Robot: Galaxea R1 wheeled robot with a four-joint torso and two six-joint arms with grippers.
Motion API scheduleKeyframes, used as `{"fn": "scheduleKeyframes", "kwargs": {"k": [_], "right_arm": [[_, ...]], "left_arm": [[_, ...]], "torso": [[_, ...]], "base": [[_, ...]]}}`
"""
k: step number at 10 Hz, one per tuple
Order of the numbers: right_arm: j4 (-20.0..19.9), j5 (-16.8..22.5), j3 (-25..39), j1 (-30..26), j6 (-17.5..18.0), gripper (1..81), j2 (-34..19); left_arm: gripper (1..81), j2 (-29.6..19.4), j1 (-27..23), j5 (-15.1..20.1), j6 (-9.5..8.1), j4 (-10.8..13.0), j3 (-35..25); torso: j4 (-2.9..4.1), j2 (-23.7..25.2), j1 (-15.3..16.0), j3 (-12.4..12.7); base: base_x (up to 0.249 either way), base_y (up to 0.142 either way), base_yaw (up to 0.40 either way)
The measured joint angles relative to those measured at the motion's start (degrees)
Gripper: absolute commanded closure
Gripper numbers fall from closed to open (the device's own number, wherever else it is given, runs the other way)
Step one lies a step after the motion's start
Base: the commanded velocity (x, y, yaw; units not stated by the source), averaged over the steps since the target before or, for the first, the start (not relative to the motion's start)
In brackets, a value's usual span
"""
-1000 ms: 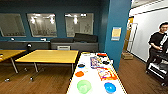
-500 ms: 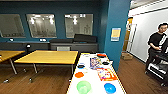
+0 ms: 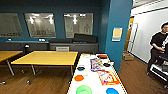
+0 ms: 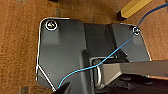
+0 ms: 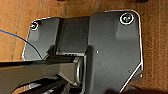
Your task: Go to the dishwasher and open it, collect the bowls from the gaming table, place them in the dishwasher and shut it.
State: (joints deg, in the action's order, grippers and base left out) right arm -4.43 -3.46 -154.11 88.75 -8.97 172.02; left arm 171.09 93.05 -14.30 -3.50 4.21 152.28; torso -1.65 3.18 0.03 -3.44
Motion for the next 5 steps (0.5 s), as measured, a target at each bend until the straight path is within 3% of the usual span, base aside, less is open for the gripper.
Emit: {"fn": "scheduleKeyframes", "kwargs": {"k": [5], "right_arm": [[-0.01,0.24,5.0,0.78,0.05,1.0,-3.06]], "left_arm": [[1.0,-0.12,0.66,0.2,-0.41,-0.02,0.0]], "torso": [[0.0,-0.09,0.02,-0.02]], "base": [[0.0,0.0,0.0]]}}
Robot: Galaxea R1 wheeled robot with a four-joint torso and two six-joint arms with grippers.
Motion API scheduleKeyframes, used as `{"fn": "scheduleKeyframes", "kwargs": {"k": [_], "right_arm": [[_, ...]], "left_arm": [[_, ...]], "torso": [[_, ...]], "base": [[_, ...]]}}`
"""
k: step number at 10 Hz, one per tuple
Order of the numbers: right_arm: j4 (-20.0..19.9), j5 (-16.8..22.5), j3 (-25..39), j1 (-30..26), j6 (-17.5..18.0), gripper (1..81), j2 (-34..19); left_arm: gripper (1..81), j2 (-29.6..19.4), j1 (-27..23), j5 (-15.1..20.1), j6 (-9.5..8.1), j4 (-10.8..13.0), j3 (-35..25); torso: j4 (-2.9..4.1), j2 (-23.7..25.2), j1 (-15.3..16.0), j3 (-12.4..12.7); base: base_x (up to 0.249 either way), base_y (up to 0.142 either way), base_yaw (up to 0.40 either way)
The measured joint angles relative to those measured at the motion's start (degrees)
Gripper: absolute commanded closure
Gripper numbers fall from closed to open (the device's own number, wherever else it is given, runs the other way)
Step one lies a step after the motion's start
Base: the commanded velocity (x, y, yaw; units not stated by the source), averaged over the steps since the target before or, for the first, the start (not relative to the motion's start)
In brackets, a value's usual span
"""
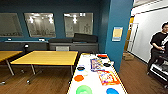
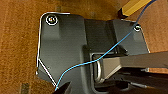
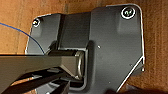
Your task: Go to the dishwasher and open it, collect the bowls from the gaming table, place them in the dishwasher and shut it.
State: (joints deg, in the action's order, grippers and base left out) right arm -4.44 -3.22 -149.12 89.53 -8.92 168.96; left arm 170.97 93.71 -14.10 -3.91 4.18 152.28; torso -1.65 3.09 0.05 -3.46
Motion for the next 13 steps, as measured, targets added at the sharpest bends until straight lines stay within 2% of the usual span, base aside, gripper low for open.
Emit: {"fn": "scheduleKeyframes", "kwargs": {"k": [1,3,6,7,8,9,12,13], "right_arm": [[0.0,-0.22,2.97,-0.15,0.0,1.0,-1.54],[-0.02,-1.32,13.47,-0.33,1.13,1.0,-7.05],[-0.07,-4.02,28.66,-1.29,4.6,1.0,-19.52],[-0.13,-4.96,31.37,-1.5,5.24,1.0,-22.82],[-0.24,-7.45,38.78,-1.6,7.11,1.0,-30.59],[-0.27,-9.12,44.35,-1.44,8.07,1.0,-35.74],[-0.44,-14.93,58.66,-1.57,10.57,1.0,-49.2],[-0.51,-16.43,62.56,-1.79,11.2,1.0,-53.07]], "left_arm": [[1.0,-0.4,-0.05,-0.35,0.0,-0.02,-0.39],[1.0,-1.84,0.3,-1.74,-0.02,-0.09,-2.5],[1.0,-5.51,0.61,-2.78,-0.29,-0.11,-8.95],[1.0,-6.36,0.61,-3.1,-0.4,-0.16,-9.36],[1.0,-6.53,0.61,-3.45,-0.41,-0.17,-9.31],[1.0,-6.1,0.59,-3.54,-0.41,-0.17,-9.36],[1.0,-5.71,-0.09,-3.72,-0.41,-0.16,-9.36],[1.0,-5.75,-0.22,-3.72,-0.4,-0.16,-9.31]], "torso": [[0.0,0.0,0.0,0.0],[0.0,0.0,0.0,0.0],[0.0,0.0,-0.02,0.0],[0.0,0.0,-0.02,-0.15],[0.0,0.02,-0.05,-1.01],[0.0,0.02,-0.08,-2.6],[0.0,0.0,-0.05,-8.31],[0.0,-0.02,0.0,-9.29]], "base": [[0.0,0.0,0.0],[0.0,0.0,0.0],[0.0,0.0,0.0],[0.0,0.0,0.0],[0.0,0.0,0.0],[0.0,0.0,0.0],[0.0,0.0,0.0],[0.0,0.0,0.0]]}}
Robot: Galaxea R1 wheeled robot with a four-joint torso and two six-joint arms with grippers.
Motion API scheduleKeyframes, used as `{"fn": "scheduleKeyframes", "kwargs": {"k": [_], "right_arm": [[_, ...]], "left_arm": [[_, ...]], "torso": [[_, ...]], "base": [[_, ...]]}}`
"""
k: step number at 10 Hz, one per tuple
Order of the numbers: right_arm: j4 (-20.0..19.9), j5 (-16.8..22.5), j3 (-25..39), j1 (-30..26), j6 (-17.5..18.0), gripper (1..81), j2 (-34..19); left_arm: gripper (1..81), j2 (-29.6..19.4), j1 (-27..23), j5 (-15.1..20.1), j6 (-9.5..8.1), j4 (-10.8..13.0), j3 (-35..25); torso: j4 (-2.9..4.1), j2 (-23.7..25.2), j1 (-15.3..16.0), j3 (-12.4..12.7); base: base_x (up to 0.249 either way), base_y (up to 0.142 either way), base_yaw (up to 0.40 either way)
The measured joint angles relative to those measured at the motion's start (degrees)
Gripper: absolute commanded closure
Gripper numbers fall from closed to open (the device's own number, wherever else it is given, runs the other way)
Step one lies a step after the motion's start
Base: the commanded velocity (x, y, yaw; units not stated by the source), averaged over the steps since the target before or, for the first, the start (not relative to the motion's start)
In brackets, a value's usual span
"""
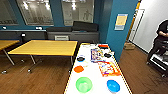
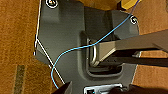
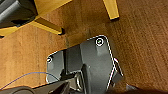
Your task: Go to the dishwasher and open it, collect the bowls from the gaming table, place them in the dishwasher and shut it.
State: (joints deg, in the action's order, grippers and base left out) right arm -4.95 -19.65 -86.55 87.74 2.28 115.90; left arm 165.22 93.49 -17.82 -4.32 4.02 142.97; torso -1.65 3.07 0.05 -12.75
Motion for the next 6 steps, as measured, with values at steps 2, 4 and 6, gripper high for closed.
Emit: {"fn": "scheduleKeyframes", "kwargs": {"k": [2,4,6], "right_arm": [[-0.87,-1.97,7.39,-3.4,0.8,1.0,-5.47],[-2.84,-1.93,12.14,-9.95,1.27,1.0,-9.72],[-5.52,-0.24,14.79,-17.83,1.51,1.0,-12.4]], "left_arm": [[1.0,0.0,-0.46,-0.22,-0.01,0.0,0.0],[1.0,0.05,-0.72,-0.22,0.0,-0.01,0.0],[1.0,0.2,-1.02,-0.15,-0.01,-0.01,0.06]], "torso": [[0.0,-0.02,0.0,-0.61],[0.0,-0.02,0.02,-0.48],[0.0,-0.02,0.05,-0.5]], "base": [[0.0,0.0,0.0],[0.0,0.0,0.0],[0.0,0.0,0.0]]}}
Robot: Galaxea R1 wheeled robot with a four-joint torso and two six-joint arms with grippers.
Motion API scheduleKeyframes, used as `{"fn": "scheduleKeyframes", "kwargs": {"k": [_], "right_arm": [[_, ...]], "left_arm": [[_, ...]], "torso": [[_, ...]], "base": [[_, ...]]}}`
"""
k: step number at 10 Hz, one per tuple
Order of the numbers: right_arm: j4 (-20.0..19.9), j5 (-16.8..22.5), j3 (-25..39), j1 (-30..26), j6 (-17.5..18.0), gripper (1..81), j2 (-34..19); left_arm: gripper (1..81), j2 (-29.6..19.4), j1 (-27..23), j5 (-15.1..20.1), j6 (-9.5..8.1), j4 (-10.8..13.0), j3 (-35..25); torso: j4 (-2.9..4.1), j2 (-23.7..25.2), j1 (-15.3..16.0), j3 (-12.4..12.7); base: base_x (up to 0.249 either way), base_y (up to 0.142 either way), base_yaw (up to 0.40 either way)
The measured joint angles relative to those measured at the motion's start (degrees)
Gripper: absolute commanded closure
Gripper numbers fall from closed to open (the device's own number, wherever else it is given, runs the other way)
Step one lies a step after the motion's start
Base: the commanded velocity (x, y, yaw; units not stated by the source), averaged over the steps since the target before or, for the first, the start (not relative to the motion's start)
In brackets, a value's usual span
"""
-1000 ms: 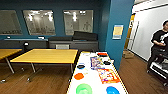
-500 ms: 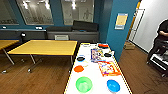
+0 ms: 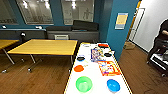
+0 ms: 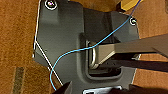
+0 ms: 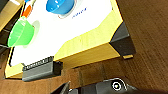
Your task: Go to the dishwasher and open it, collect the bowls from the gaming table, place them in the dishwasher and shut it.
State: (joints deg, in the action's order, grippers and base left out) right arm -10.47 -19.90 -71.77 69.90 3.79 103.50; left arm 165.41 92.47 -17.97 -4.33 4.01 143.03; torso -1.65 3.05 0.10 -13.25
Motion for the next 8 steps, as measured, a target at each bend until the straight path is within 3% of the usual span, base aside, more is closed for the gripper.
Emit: {"fn": "scheduleKeyframes", "kwargs": {"k": [3,8], "right_arm": [[-4.19,6.29,0.9,-10.64,0.28,1.0,-1.21],[-10.58,15.71,0.9,-22.83,0.45,1.0,-1.88]], "left_arm": [[1.0,0.0,-0.33,0.04,0.0,-0.02,0.05],[1.0,0.0,-1.1,-0.05,0.0,-0.16,0.02]], "torso": [[0.0,0.0,0.0,-0.42],[0.0,-0.07,0.04,-8.04]], "base": [[0.0,0.0,0.0],[0.0,0.0,0.0]]}}
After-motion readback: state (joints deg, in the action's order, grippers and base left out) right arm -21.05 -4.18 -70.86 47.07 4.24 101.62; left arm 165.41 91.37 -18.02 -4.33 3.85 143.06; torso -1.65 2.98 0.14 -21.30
